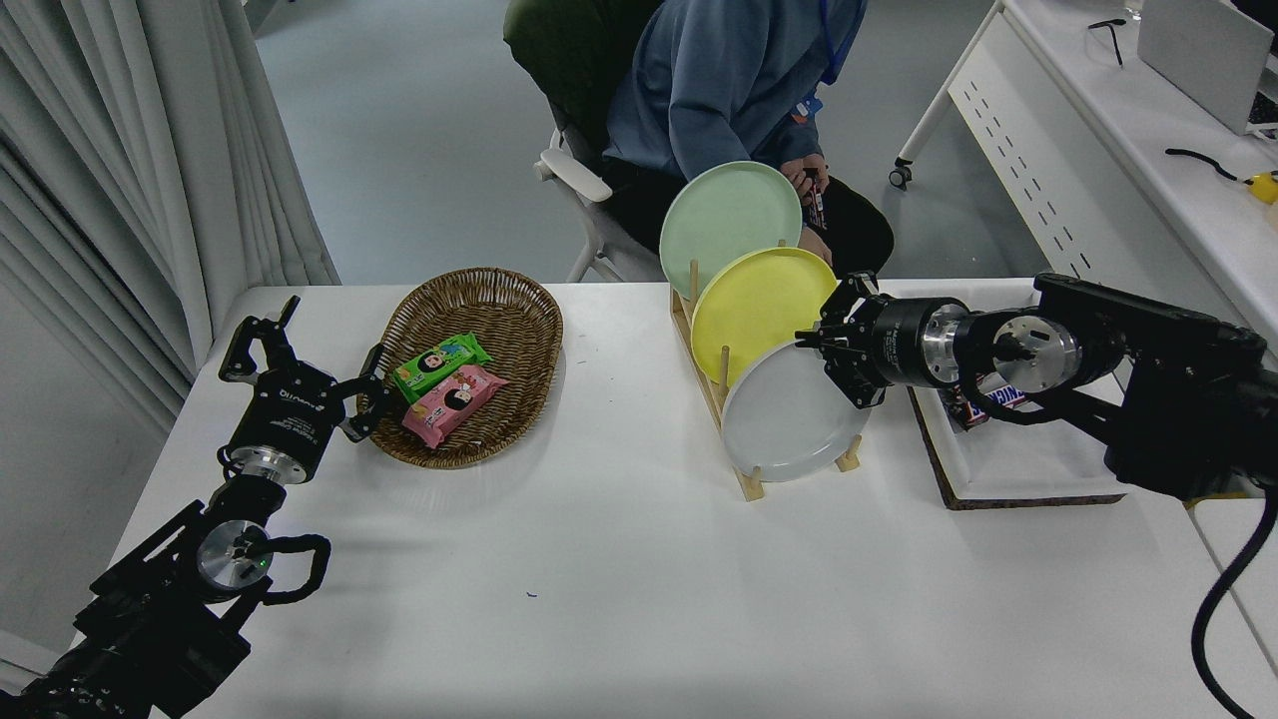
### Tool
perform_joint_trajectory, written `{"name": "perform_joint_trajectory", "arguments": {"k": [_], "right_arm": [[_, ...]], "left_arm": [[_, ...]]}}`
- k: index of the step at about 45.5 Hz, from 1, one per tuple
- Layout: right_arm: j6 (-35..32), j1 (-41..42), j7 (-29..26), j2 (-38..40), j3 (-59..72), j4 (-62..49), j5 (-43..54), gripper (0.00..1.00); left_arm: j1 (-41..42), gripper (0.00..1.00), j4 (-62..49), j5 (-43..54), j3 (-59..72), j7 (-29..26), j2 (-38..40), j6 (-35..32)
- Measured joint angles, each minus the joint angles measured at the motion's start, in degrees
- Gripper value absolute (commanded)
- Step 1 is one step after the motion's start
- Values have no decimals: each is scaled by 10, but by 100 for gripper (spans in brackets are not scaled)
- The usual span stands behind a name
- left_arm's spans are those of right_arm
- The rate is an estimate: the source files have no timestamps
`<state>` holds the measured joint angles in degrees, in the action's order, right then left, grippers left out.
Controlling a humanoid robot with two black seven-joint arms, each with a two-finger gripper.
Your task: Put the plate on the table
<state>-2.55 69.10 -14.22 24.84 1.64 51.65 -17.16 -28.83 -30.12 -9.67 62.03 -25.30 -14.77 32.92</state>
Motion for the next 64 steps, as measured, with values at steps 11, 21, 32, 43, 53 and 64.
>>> {"name": "perform_joint_trajectory", "arguments": {"k": [11, 21, 32, 43, 53, 64], "right_arm": [[-4, 0, 0, 2, -8, -1, 7, 0], [-16, 9, -1, 19, -28, 0, 9, 0], [-19, 21, -12, 32, -43, 5, -18, 0], [-18, 25, -21, 51, -58, 31, -52, 0], [-10, 31, -24, 75, -65, 67, -98, 0], [40, 38, -26, 99, -67, 133, -166, 0]], "left_arm": [[0, 100, 0, 0, 0, 0, 0, 0], [0, 100, 0, 0, 0, 0, 0, 0], [0, 100, 0, 0, 0, 0, 0, 0], [0, 100, 0, 0, 0, 0, 0, 0], [0, 100, 0, 0, 0, 0, 0, 0], [0, 100, 0, 0, 0, 0, 0, 0]]}}
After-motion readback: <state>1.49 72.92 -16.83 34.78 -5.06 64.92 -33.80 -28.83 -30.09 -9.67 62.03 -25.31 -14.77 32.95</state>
